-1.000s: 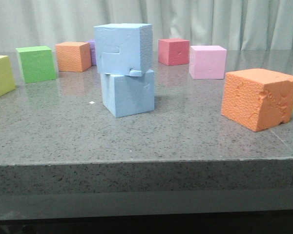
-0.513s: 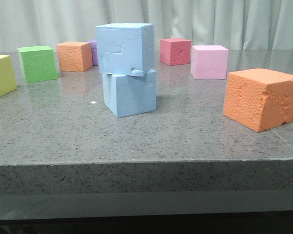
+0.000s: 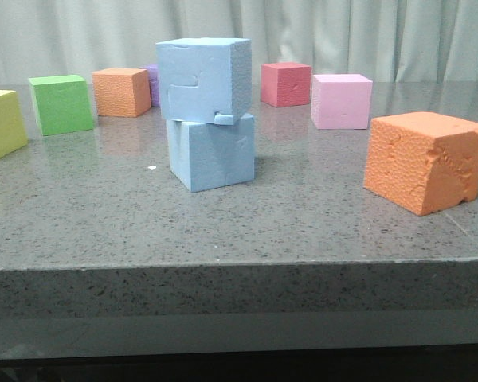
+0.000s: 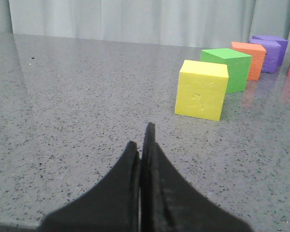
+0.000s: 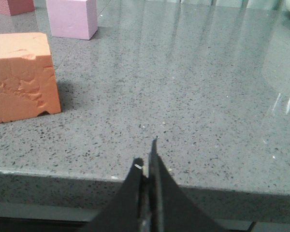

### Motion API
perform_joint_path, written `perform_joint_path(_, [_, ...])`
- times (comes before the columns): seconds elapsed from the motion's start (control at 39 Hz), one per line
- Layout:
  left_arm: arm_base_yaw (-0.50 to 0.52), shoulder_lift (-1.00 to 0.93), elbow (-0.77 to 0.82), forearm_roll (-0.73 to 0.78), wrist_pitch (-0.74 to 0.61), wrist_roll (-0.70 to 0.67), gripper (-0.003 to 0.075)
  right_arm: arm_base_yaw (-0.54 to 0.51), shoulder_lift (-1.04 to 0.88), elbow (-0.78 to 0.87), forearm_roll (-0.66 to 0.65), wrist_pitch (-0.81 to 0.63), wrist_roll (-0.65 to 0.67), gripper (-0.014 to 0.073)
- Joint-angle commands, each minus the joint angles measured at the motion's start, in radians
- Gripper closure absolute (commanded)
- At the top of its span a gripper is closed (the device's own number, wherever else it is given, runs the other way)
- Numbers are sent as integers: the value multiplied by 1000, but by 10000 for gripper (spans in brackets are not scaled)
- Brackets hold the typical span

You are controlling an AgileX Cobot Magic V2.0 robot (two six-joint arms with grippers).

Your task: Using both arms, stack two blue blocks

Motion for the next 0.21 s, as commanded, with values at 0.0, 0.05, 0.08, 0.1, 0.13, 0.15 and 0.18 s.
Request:
perform_joint_path(0.0, [1, -18, 2, -9, -88, -2, 741, -7, -18, -6, 8, -74, -6, 653])
perform_joint_path(0.05, [1, -18, 2, -9, -88, -2, 741, -7, -18, -6, 8, -74, -6, 653])
perform_joint_path(0.08, [1, -18, 2, -9, -88, -2, 741, -7, -18, -6, 8, -74, -6, 653])
perform_joint_path(0.1, [1, -18, 2, -9, -88, -2, 741, -7, -18, -6, 8, -74, -6, 653])
perform_joint_path(0.13, [1, -18, 2, -9, -88, -2, 741, -7, -18, -6, 8, -74, -6, 653])
perform_joint_path(0.15, [1, -18, 2, -9, -88, -2, 741, -7, -18, -6, 8, -74, -6, 653])
perform_joint_path(0.18, [1, -18, 2, -9, -88, -2, 741, -7, -18, -6, 8, -74, -6, 653])
